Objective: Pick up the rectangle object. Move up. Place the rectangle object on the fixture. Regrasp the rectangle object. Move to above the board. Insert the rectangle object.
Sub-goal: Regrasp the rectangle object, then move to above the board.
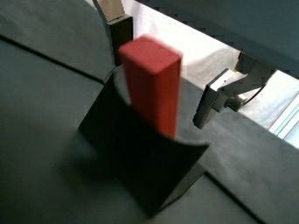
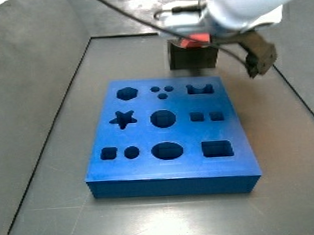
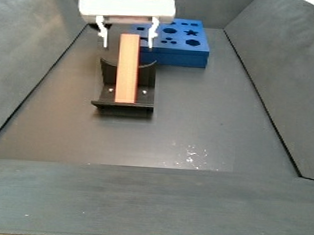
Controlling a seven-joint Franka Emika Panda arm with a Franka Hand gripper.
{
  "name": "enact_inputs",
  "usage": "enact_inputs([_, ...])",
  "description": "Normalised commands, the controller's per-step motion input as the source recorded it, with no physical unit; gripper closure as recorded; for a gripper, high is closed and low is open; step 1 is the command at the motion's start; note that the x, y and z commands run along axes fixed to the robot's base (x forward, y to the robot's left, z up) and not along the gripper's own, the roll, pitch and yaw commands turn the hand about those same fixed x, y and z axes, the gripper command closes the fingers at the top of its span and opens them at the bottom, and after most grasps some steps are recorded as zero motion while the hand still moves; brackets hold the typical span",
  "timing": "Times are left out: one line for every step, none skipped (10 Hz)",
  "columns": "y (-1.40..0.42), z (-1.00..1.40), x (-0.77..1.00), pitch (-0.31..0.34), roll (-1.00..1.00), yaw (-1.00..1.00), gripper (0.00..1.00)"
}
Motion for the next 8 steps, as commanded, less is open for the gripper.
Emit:
enact_inputs([0.0,-0.34,0.09,0.017,0.07,-0.02,0.0])
enact_inputs([0.0,-0.2,0.08,0.028,0.07,-0.01,0.0])
enact_inputs([0.0,0.0,0.0,0.0,0.0,0.0,1.0])
enact_inputs([0.07,1.0,-0.07,0.236,-0.05,0.16,1.0])
enact_inputs([0.07,1.0,-0.07,0.229,-0.06,0.16,1.0])
enact_inputs([0.07,1.0,-0.07,0.186,-0.07,0.17,1.0])
enact_inputs([0.06,1.0,-0.07,0.117,-0.06,0.19,1.0])
enact_inputs([0.06,1.0,-0.06,0.064,-0.05,0.2,1.0])
